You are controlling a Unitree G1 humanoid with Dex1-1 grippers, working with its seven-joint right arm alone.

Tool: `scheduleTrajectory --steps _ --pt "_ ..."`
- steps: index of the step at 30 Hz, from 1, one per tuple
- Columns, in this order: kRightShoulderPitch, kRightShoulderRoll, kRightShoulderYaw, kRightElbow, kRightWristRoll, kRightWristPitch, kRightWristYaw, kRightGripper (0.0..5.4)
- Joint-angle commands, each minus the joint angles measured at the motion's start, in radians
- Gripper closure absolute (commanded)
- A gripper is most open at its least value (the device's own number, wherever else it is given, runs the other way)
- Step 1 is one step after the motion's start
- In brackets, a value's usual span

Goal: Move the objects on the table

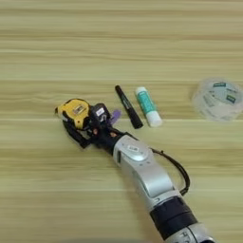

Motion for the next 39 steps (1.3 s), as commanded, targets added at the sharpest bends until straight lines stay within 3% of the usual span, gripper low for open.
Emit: scheduleTrajectory --steps 1,9,15,24,32,39 --pt "-0.058 0.031 0.008 0.011 -0.003 -0.032 0.006 1.33" --pt "-0.069 0.029 0.001 0.086 -0.029 -0.007 0.001 1.33" --pt "-0.071 0.006 0.012 0.077 -0.073 0.046 0.001 1.33" --pt "-0.067 0.001 0.007 0.059 -0.080 0.069 0.009 1.33" --pt "-0.063 -0.020 0.009 0.017 -0.090 0.095 0.019 0.17" --pt "-0.048 -0.025 0.004 -0.046 -0.079 0.119 0.029 0.04"
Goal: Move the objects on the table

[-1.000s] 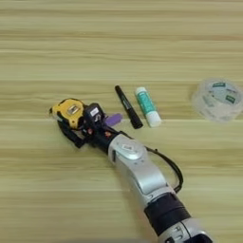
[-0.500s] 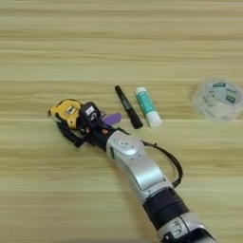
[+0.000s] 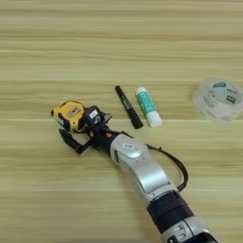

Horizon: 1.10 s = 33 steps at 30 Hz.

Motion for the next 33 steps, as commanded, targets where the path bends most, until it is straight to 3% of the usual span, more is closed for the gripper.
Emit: scheduleTrajectory --steps 1,14,23,33 --pt "-0.017 -0.009 -0.008 -0.071 0.004 0.016 -0.005 0.04" --pt "0.004 -0.042 -0.072 -0.333 0.061 0.071 -0.002 0.04" --pt "0.012 -0.080 -0.135 -0.398 0.112 0.101 0.005 0.04" --pt "0.145 -0.147 -0.206 -0.517 0.162 0.105 0.024 0.04"
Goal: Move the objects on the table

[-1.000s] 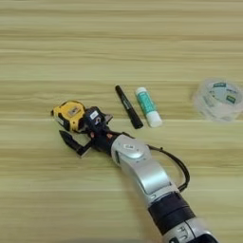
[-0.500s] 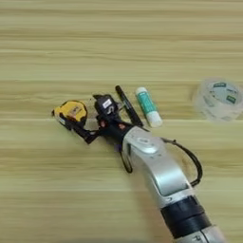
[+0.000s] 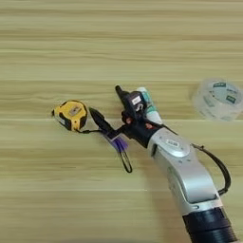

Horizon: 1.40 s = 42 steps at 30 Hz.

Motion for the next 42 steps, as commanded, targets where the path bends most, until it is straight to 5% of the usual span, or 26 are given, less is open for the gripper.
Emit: scheduleTrajectory --steps 1,10,18,31,42 --pt "0.014 -0.035 -0.029 -0.110 0.023 -0.024 0.003 0.04" --pt "0.079 -0.112 -0.151 -0.147 0.067 -0.033 0.013 0.04" --pt "0.033 -0.129 -0.258 -0.046 0.069 -0.092 -0.034 0.04" --pt "-0.121 -0.134 -0.272 0.417 -0.012 -0.312 -0.111 0.04" --pt "-0.169 -0.134 -0.262 0.573 -0.033 -0.390 -0.122 0.04"
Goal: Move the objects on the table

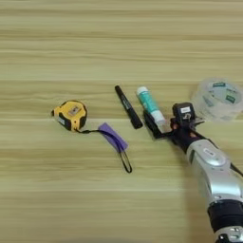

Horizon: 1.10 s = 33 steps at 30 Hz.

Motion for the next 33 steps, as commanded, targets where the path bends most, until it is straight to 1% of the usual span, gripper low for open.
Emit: scheduleTrajectory --steps 1,2,8,11,12,13,17,21,22,33 --pt "-0.067 -0.026 0.000 0.002 -0.006 -0.037 -0.012 0.04" --pt "-0.069 -0.024 0.001 0.008 -0.006 -0.041 -0.013 0.04" --pt "-0.071 -0.012 0.016 0.029 -0.005 -0.062 -0.006 0.75" --pt "-0.072 -0.014 0.019 0.034 -0.006 -0.067 -0.009 1.14" --pt "-0.072 -0.016 0.019 0.036 -0.007 -0.068 -0.014 1.17" --pt "-0.072 -0.018 0.018 0.038 -0.009 -0.069 -0.017 1.39" --pt "-0.072 -0.023 0.010 0.037 -0.008 -0.070 -0.028 1.82" --pt "-0.065 -0.037 -0.010 0.028 -0.004 -0.063 -0.041 2.18" --pt "-0.064 -0.042 -0.016 0.027 -0.001 -0.062 -0.045 2.38" --pt "-0.068 -0.102 -0.101 0.062 0.021 -0.056 -0.069 3.70"
